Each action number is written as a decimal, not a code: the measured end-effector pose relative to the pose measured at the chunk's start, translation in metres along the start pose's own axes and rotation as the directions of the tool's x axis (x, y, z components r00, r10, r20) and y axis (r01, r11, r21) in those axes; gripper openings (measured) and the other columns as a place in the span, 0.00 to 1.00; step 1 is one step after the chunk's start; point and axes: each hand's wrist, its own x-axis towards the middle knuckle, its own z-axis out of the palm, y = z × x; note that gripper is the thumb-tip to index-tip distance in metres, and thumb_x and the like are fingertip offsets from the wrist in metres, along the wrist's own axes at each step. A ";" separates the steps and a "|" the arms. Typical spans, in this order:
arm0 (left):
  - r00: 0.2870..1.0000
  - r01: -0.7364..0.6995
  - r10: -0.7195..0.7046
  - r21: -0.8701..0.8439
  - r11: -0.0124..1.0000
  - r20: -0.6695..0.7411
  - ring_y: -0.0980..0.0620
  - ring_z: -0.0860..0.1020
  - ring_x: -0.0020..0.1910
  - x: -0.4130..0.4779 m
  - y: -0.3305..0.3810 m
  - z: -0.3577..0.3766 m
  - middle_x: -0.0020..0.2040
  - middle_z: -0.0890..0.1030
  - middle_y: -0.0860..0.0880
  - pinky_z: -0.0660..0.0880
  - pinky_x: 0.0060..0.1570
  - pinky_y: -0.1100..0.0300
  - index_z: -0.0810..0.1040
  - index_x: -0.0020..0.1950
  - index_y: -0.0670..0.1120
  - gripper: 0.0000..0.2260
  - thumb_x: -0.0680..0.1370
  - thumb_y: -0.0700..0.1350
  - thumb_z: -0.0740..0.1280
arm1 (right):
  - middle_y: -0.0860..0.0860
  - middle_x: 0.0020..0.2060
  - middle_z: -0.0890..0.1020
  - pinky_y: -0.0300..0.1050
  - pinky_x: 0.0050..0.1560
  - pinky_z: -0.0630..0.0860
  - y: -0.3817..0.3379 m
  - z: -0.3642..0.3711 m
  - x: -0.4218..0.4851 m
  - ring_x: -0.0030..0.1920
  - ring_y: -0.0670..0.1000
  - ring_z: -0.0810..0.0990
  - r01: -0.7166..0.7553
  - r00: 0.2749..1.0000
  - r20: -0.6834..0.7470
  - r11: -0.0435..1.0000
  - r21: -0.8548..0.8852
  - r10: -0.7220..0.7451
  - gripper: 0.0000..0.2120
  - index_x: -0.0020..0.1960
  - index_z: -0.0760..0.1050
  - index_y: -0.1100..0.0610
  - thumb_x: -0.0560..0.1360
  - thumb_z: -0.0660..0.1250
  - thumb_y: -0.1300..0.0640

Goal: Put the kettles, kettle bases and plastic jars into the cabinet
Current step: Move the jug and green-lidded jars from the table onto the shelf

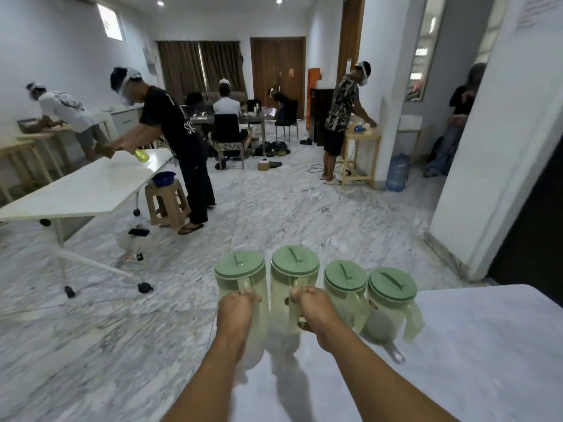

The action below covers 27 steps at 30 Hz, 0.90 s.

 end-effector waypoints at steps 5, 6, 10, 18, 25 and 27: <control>0.985 -0.159 0.161 -0.028 0.987 0.055 0.42 0.80 0.47 -0.041 0.046 -0.027 0.47 0.84 0.43 0.76 0.53 0.48 0.82 0.39 0.45 0.11 0.78 0.46 0.64 | 0.55 0.47 0.86 0.46 0.43 0.72 -0.049 -0.006 -0.075 0.44 0.54 0.79 0.141 0.985 -0.105 0.989 0.042 -0.136 0.09 0.49 0.80 0.58 0.79 0.61 0.56; 0.979 -0.188 0.191 -0.037 0.981 0.078 0.42 0.80 0.47 -0.052 0.055 -0.031 0.47 0.84 0.43 0.76 0.53 0.48 0.82 0.39 0.45 0.12 0.78 0.47 0.63 | 0.54 0.46 0.86 0.47 0.44 0.73 -0.058 -0.009 -0.092 0.46 0.54 0.80 0.182 0.975 -0.140 0.982 0.043 -0.175 0.11 0.51 0.80 0.58 0.80 0.61 0.54; 0.932 -0.291 0.303 -0.090 0.953 0.198 0.45 0.79 0.45 -0.102 0.084 -0.041 0.49 0.84 0.44 0.75 0.50 0.52 0.78 0.40 0.47 0.13 0.81 0.49 0.61 | 0.54 0.46 0.85 0.47 0.45 0.74 -0.079 -0.031 -0.162 0.46 0.54 0.80 0.294 0.921 -0.282 0.955 0.048 -0.270 0.14 0.53 0.79 0.58 0.82 0.59 0.50; 0.778 -0.407 0.438 -0.170 0.898 0.450 0.44 0.79 0.52 -0.227 0.113 -0.012 0.51 0.83 0.44 0.74 0.60 0.46 0.76 0.45 0.47 0.13 0.83 0.51 0.58 | 0.54 0.46 0.84 0.53 0.55 0.76 -0.074 -0.122 -0.308 0.50 0.56 0.81 0.371 0.758 -0.585 0.928 0.020 -0.290 0.13 0.54 0.78 0.57 0.83 0.58 0.50; 0.536 -0.447 0.487 -0.257 0.857 0.689 0.44 0.80 0.51 -0.359 0.101 0.075 0.51 0.84 0.44 0.74 0.51 0.51 0.79 0.46 0.46 0.15 0.83 0.52 0.57 | 0.57 0.52 0.84 0.53 0.49 0.76 -0.036 -0.233 -0.435 0.42 0.52 0.79 0.376 0.471 -0.861 0.927 0.000 -0.191 0.12 0.44 0.75 0.57 0.82 0.59 0.52; 0.461 -0.432 0.459 -0.259 0.864 0.760 0.44 0.80 0.49 -0.402 0.091 0.106 0.50 0.84 0.44 0.73 0.46 0.55 0.80 0.49 0.45 0.17 0.83 0.53 0.57 | 0.58 0.52 0.84 0.52 0.49 0.76 -0.021 -0.268 -0.471 0.41 0.51 0.79 0.383 0.385 -0.910 0.924 0.005 -0.155 0.12 0.44 0.74 0.57 0.82 0.59 0.53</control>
